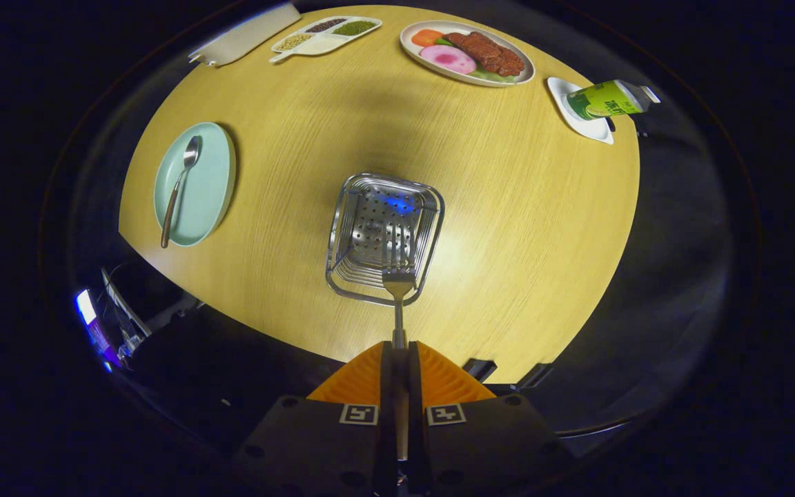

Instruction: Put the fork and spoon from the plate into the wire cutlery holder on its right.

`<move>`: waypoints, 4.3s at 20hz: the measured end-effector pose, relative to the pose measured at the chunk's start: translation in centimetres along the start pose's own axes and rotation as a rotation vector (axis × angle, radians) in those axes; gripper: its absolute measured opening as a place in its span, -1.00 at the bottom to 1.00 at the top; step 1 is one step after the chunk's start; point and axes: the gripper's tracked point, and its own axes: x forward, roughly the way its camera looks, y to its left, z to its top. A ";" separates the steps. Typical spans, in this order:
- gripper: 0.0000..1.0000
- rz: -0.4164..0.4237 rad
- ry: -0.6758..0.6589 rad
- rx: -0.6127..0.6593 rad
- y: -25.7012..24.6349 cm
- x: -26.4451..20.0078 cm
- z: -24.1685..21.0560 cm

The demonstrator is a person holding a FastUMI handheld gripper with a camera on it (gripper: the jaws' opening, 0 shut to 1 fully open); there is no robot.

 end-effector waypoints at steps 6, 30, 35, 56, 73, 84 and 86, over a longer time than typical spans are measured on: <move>-0.74 -0.026 0.078 -0.027 0.1 0.8 1.4; 1.00 0.263 -0.749 0.139 22.2 -9.4 11.4; 0.99 0.327 -0.704 0.101 30.3 -5.3 13.6; -0.77 0.260 -0.530 0.183 34.6 4.0 16.4; -0.81 0.340 -0.695 0.194 24.4 -7.7 12.2; -0.82 0.147 -0.525 0.189 6.8 -8.5 4.3; -0.82 0.122 -0.454 0.197 4.9 -7.0 3.1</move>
